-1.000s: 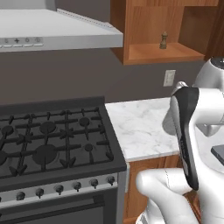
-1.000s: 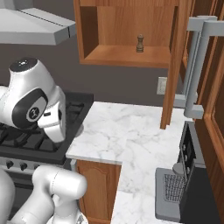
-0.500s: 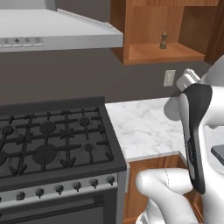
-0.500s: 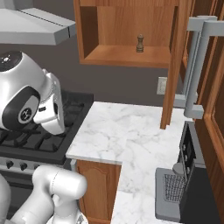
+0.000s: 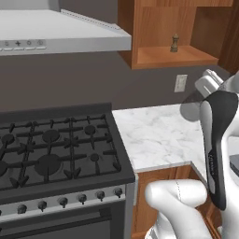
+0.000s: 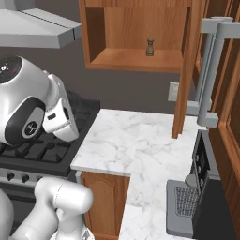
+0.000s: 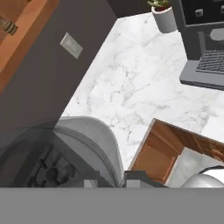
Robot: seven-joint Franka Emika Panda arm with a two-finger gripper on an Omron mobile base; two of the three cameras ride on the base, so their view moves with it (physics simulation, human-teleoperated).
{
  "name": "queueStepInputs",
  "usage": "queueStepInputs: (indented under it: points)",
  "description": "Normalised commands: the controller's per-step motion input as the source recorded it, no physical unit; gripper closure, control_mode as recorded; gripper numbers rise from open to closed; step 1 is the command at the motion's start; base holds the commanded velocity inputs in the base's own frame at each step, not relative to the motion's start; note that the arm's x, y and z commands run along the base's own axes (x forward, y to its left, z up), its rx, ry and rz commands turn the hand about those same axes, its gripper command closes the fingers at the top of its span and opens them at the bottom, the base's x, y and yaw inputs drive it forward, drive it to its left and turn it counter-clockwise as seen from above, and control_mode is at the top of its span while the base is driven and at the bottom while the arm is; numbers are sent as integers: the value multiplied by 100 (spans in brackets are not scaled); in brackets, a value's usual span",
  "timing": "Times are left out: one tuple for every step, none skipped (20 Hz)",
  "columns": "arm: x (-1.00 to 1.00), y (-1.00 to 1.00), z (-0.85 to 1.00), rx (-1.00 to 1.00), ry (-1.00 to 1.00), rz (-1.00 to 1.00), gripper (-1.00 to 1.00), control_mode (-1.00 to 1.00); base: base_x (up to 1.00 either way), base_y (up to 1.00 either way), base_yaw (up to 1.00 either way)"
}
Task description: Pick the jar and candle from the dining table and place them in the open cabinet. Close the cabinet after placing the objects.
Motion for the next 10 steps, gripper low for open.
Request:
queueStepInputs:
  points:
    - [0, -14, 29, -12, 0, 4, 100, -100, 0, 0, 0]
    - [0, -14, 31, -12, 0, 4, 100, -100, 0, 0, 0]
    - [0, -12, 30, -12, 0, 4, 100, -100, 0, 0, 0]
    - [0, -9, 31, -13, 0, 4, 100, -100, 0, 0, 0]
    - [3, -7, 31, -13, 0, 5, 100, -100, 0, 0, 0]
    - [5, -6, 29, -13, 0, 5, 100, -100, 0, 0, 0]
    - [11, -6, 29, -12, 0, 7, 100, -100, 0, 0, 0]
    - [11, -6, 29, -12, 0, 9, 100, -100, 0, 0, 0]
    - [12, -6, 29, -11, 0, 10, 100, -100, 0, 0, 0]
    - [12, -5, 27, -10, 0, 11, 100, -100, 0, 0, 0]
